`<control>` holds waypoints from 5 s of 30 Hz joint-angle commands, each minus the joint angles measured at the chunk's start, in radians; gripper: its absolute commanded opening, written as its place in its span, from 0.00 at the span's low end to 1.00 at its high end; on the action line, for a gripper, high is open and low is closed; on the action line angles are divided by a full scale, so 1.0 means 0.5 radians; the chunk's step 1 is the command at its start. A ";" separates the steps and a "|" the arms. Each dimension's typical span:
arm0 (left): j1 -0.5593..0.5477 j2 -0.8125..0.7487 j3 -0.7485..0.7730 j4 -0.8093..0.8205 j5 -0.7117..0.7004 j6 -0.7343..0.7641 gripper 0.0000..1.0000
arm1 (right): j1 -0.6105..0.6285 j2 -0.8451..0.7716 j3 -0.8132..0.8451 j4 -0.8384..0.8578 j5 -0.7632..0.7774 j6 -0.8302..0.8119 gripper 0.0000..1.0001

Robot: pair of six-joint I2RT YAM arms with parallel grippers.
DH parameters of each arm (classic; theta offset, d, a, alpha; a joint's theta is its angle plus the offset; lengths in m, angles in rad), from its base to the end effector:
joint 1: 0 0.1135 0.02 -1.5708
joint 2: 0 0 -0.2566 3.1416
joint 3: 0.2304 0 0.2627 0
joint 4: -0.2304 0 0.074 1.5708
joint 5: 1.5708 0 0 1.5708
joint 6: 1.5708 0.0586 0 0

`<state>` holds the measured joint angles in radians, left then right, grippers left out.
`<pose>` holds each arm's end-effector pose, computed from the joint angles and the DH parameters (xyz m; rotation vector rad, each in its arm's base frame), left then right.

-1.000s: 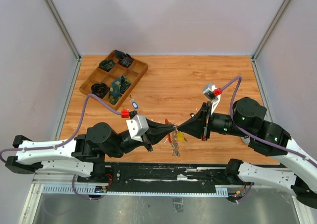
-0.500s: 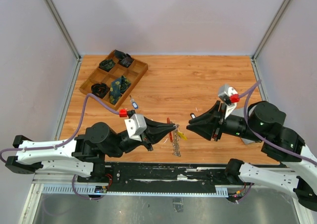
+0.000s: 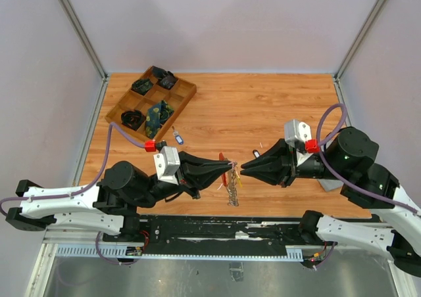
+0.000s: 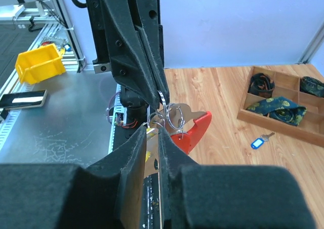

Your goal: Put the keys on the keyring

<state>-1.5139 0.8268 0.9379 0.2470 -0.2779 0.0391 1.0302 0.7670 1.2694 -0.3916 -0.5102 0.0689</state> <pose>0.0283 -0.2146 0.4360 0.7125 1.0935 -1.1079 0.0552 0.1475 0.4811 -1.1117 1.1599 1.2432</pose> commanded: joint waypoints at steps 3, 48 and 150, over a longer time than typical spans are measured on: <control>-0.008 -0.027 -0.001 0.163 0.067 -0.043 0.01 | 0.035 0.048 0.088 0.103 -0.196 -0.158 0.15; -0.009 0.025 0.016 0.132 0.129 -0.043 0.01 | 0.035 0.104 0.064 0.126 -0.250 -0.138 0.26; -0.009 0.395 0.325 -0.436 0.143 0.098 0.37 | 0.088 0.772 1.218 -1.888 0.018 -0.873 0.01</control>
<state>-1.5143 1.0119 1.0592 0.0013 -0.2081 0.0826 1.0500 1.1744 1.8690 -1.3708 -0.4767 -0.3542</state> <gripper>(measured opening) 0.394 0.017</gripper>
